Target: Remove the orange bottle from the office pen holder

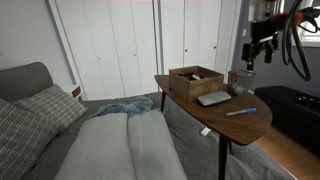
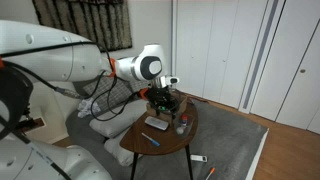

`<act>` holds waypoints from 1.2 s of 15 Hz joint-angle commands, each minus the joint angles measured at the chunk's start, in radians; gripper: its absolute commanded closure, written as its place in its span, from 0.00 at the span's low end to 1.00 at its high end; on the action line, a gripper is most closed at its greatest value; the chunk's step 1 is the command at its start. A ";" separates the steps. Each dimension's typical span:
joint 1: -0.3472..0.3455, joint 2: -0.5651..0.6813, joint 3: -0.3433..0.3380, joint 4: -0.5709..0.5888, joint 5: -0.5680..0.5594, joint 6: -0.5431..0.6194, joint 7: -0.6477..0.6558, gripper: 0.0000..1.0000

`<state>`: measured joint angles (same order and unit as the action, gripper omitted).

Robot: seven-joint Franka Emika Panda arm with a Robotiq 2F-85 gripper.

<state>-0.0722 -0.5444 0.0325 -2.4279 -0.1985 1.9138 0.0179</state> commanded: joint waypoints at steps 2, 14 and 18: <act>0.009 -0.008 -0.015 -0.004 -0.007 0.016 0.012 0.00; 0.024 0.131 -0.394 0.113 0.361 0.161 -0.424 0.00; -0.024 0.094 -0.349 0.050 0.302 0.213 -0.398 0.00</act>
<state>-0.0773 -0.4536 -0.3326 -2.3808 0.0938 2.1308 -0.3731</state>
